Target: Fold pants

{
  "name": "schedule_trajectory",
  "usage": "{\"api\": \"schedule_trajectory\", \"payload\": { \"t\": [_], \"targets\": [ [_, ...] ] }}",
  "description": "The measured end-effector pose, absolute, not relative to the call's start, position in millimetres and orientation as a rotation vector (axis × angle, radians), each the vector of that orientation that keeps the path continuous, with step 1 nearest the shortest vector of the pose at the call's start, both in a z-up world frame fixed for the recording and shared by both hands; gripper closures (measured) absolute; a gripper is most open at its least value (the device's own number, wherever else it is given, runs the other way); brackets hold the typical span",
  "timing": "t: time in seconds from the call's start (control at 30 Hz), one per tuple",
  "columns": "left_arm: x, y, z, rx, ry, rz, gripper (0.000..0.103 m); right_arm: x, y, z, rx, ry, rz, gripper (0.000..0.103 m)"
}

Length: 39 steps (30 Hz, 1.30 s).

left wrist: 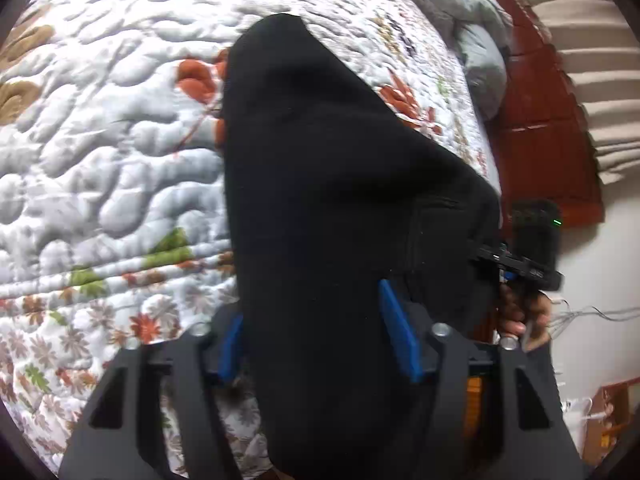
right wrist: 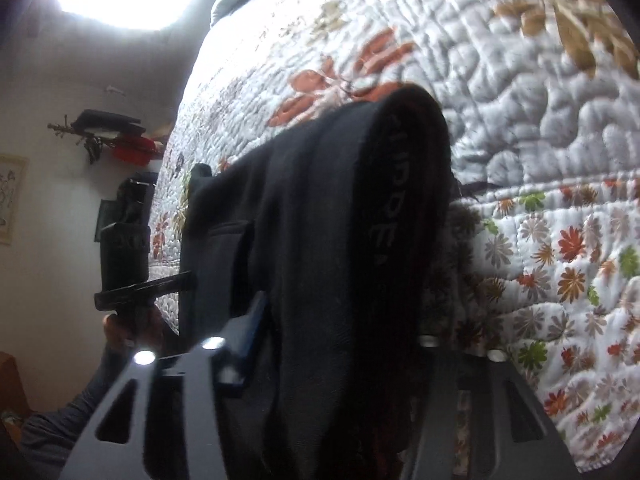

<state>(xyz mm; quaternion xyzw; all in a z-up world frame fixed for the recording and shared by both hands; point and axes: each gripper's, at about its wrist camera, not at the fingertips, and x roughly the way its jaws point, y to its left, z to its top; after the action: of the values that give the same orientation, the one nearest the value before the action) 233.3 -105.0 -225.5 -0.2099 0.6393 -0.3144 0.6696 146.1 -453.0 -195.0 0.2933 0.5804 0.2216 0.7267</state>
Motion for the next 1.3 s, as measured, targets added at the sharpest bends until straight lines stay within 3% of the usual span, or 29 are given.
{"api": "schedule_trajectory", "payload": {
  "t": [0.1, 0.17, 0.33, 0.57, 0.73, 0.93, 1.07, 1.23, 1.3],
  "targets": [
    [233.5, -99.1, -217.4, -0.475, 1.417, -0.71, 0.067, 143.9, -442.2, -174.0, 0.606, 1.252, 0.482, 0.07],
    [233.1, -94.2, -207.6, -0.47, 1.392, -0.715, 0.071, 145.3, -430.7, -156.6, 0.58, 1.228, 0.494, 0.072],
    [246.0, -59.6, -180.4, -0.461, 1.342, -0.684, 0.072, 168.7, -392.5, -120.6, 0.519, 1.186, 0.533, 0.072],
    [305.9, 27.0, -144.9, -0.449, 1.249, -0.558, 0.072, 268.9, -299.1, -94.7, 0.466, 1.136, 0.628, 0.073],
    [363.1, 89.5, -150.7, -0.474, 1.243, -0.446, 0.072, 353.6, -225.5, -115.0, 0.473, 1.173, 0.677, 0.073],
    [412.0, 158.9, -194.7, -0.54, 1.349, -0.357, 0.072, 407.6, -170.8, -164.2, 0.508, 1.279, 0.704, 0.072],
    [415.3, 172.0, -220.1, -0.592, 1.378, -0.386, 0.064, 421.1, -177.6, -197.3, 0.556, 1.323, 0.68, 0.071],
    [396.1, 183.1, -227.4, -0.642, 1.326, -0.401, 0.052, 416.7, -173.8, -189.3, 0.521, 1.328, 0.661, 0.051],
    [383.5, 198.7, -212.2, -0.621, 1.253, -0.356, 0.033, 415.2, -186.9, -173.2, 0.511, 1.29, 0.619, 0.051]
  ]
}}
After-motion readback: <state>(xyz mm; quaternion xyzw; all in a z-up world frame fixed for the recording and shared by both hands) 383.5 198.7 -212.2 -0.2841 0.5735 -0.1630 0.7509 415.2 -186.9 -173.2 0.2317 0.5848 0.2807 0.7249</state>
